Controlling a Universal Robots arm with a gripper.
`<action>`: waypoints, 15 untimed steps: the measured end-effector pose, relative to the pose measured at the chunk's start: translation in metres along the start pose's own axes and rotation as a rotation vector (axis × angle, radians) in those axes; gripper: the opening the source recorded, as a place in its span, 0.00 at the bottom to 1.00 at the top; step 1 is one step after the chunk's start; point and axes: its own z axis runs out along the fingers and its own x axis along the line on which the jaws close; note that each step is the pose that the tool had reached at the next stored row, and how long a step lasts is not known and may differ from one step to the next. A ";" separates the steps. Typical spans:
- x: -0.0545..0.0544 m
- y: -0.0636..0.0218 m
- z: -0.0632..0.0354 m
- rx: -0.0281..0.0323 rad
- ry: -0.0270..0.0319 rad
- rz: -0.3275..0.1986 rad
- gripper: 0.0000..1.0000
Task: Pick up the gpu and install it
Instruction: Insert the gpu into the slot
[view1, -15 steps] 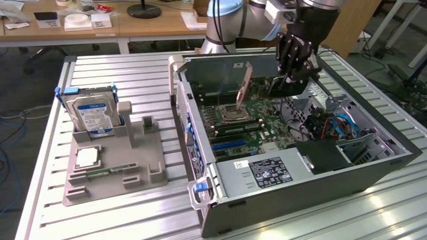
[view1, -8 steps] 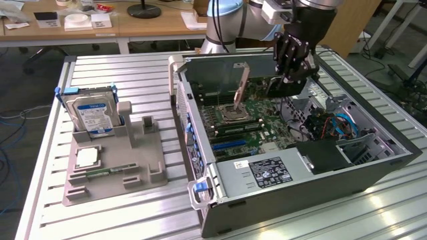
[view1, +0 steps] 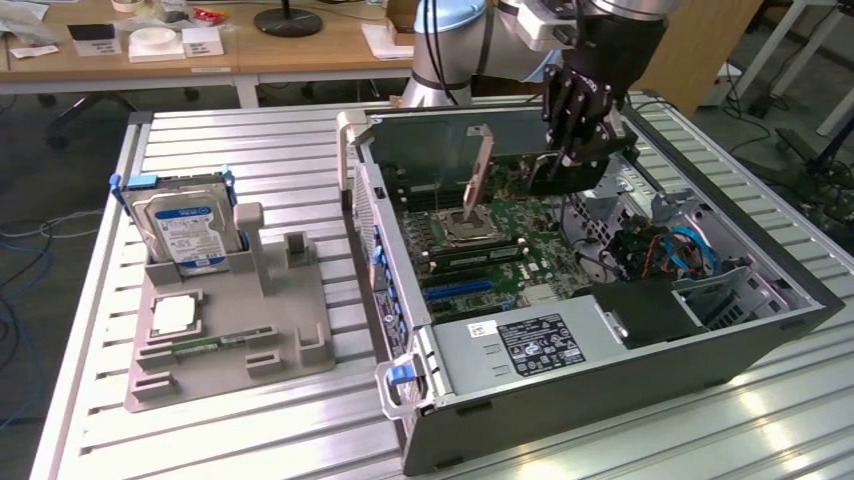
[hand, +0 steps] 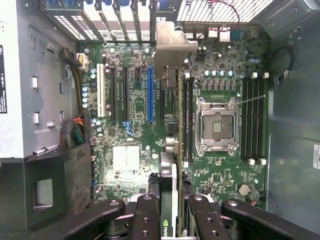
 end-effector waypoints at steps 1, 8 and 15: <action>0.000 0.0004 0.0001 0.0004 -0.0007 0.000 0.27; 0.001 0.0045 0.0022 0.0026 -0.0075 0.000 0.27; 0.002 0.0077 0.0072 0.0025 -0.0090 0.000 0.27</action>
